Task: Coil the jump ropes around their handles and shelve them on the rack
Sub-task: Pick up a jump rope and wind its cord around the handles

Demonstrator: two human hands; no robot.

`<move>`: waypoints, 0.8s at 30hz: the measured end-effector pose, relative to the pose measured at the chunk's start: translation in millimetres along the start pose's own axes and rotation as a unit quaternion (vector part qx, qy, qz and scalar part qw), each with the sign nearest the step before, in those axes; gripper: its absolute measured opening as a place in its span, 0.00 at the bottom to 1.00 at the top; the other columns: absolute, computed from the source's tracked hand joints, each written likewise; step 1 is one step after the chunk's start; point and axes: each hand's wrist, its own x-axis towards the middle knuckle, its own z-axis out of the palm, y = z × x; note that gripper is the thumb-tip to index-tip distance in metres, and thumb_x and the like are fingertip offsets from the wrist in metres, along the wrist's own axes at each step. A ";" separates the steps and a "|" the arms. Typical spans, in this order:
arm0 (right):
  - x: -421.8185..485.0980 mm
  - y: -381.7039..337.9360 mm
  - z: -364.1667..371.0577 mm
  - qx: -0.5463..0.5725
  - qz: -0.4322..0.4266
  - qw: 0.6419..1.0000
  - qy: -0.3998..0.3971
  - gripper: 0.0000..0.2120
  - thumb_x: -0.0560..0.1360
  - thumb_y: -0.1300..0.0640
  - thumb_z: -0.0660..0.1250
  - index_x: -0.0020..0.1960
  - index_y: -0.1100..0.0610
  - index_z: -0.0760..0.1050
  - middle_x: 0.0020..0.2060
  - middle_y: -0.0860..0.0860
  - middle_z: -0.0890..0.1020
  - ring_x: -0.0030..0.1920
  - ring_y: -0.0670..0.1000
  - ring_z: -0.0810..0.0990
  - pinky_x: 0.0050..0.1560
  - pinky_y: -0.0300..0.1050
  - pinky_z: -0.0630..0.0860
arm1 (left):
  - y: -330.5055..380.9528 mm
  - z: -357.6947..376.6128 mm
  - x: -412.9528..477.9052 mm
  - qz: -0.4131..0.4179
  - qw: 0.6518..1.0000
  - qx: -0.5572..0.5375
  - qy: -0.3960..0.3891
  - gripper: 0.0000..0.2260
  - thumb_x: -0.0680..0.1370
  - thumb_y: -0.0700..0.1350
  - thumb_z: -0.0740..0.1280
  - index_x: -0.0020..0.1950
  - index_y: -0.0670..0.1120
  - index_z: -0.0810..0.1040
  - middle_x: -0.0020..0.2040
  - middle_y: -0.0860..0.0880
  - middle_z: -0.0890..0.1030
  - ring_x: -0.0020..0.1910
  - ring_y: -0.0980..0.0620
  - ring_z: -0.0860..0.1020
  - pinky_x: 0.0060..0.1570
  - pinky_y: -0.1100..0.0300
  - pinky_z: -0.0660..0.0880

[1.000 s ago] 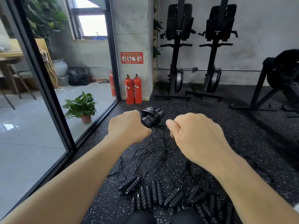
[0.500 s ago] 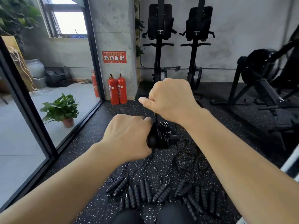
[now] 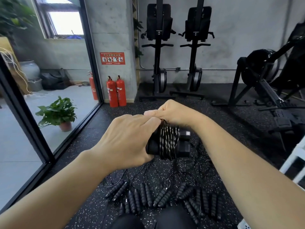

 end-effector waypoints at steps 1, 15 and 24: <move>0.3 2.8 1.3 0.001 0.016 1.000 -0.008 0.27 0.75 0.45 0.68 0.25 0.56 0.62 0.18 0.45 0.59 0.20 0.45 0.57 0.31 0.39 0.62 | 0.9 0.9 -0.1 -0.014 1.000 -0.007 -0.004 0.18 0.65 0.54 0.65 0.52 0.50 0.74 0.41 0.56 0.78 0.39 0.50 0.78 0.34 0.54 0.74; -30.3 53.4 38.7 0.318 0.170 0.931 0.054 0.18 0.82 0.67 0.51 0.35 0.59 0.68 0.17 0.49 0.75 0.17 0.42 0.74 0.21 0.34 0.72 | 14.1 17.8 -3.5 -0.085 0.991 -0.099 -0.003 0.24 0.66 0.58 0.64 0.62 0.58 0.72 0.48 0.59 0.80 0.46 0.56 0.79 0.42 0.57 0.75; -22.7 51.0 72.2 0.201 0.096 0.966 0.134 0.17 0.82 0.56 0.58 0.37 0.59 0.76 0.23 0.48 0.72 0.22 0.44 0.64 0.24 0.38 0.59 | -13.0 30.9 11.5 -0.283 0.955 -0.079 -0.030 0.20 0.70 0.56 0.69 0.61 0.55 0.72 0.45 0.55 0.79 0.45 0.50 0.78 0.44 0.56 0.73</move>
